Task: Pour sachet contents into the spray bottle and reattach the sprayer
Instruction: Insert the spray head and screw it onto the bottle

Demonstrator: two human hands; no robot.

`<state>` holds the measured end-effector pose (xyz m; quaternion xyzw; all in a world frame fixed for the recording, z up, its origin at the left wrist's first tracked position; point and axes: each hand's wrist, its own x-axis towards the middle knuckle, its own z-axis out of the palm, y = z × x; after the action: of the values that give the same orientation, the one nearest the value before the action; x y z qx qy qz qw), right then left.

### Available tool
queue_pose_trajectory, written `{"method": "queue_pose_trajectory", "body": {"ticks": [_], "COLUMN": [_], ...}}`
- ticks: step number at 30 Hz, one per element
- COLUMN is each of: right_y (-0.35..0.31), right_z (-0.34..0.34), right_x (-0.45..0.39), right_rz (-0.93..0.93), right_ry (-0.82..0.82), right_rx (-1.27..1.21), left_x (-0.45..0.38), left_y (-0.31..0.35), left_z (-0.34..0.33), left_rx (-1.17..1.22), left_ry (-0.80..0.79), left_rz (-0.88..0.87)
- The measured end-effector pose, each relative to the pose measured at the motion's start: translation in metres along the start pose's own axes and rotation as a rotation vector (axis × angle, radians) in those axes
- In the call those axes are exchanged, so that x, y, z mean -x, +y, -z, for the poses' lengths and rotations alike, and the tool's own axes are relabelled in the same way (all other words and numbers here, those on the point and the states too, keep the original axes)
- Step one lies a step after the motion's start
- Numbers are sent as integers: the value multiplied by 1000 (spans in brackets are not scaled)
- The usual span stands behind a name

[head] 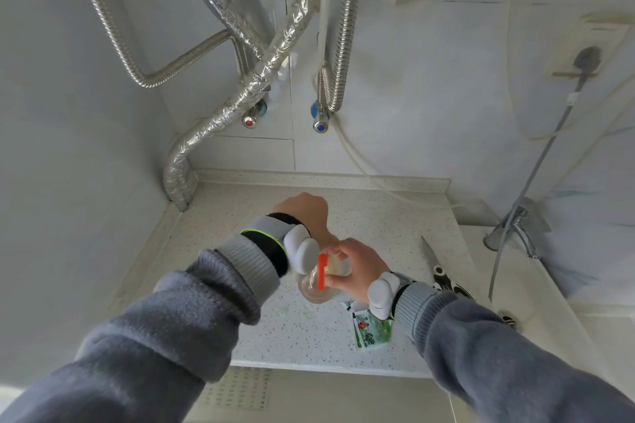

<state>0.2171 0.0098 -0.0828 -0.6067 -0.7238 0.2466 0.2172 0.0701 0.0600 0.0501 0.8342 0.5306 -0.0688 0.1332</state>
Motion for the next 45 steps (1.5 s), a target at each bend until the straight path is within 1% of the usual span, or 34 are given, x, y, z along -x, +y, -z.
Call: {"method": "queue_pose_trajectory", "body": {"ticks": [4, 9, 11, 13, 14, 16, 18, 19, 21, 24, 28, 30, 33, 38, 41, 45], "right_y": [-5, -5, -5, -4, -4, -3, -3, -3, -2, -1, 1, 1, 2, 9, 13, 13], "right_z": [4, 4, 3, 3, 3, 3, 3, 2, 1, 1, 1, 1, -1, -5, -6, -7], "right_x": [-5, -5, -5, -5, -5, -4, -5, -5, -6, -5, -5, -6, -6, -4, 0, 2], "right_rz": [18, 6, -17, -29, -32, -37, -42, -48, -61, -76, -82, -94, -132, -184, -214, -236], "right_ry": [-26, -25, -15, -8, -6, 1, -1, -6, -12, -11, -19, -32, -38, -83, -89, -66], "right_rx": [29, 1, -23, -44, -46, -41, -46, -55, -71, -93, -122, -136, -179, -295, -328, -325], "left_x": [1, 5, 9, 12, 13, 15, 15, 15, 13, 13, 12, 11, 8, 8, 9, 7], "left_y": [5, 7, 6, 3, 1, -3, -6, -6, -3, 4, 5, 4, 1, -5, -7, -4], "left_z": [7, 8, 6, 2, 1, -2, 1, 4, 8, 7, 3, 1, -1, -4, -7, -7], "left_rx": [-46, -142, -203, -209, -191, -120, -35, -24, -98, -146, -21, 13, 42, 25, 70, 143], "left_ry": [-92, -87, -120, -121, -96, 34, 193, 220, 192, 160, 127, 135, 94, 41, 3, -23], "left_rz": [-83, -111, -141, -190, -209, -193, -99, -35, 53, 71, 25, -15, -74, -95, -130, -124]}}
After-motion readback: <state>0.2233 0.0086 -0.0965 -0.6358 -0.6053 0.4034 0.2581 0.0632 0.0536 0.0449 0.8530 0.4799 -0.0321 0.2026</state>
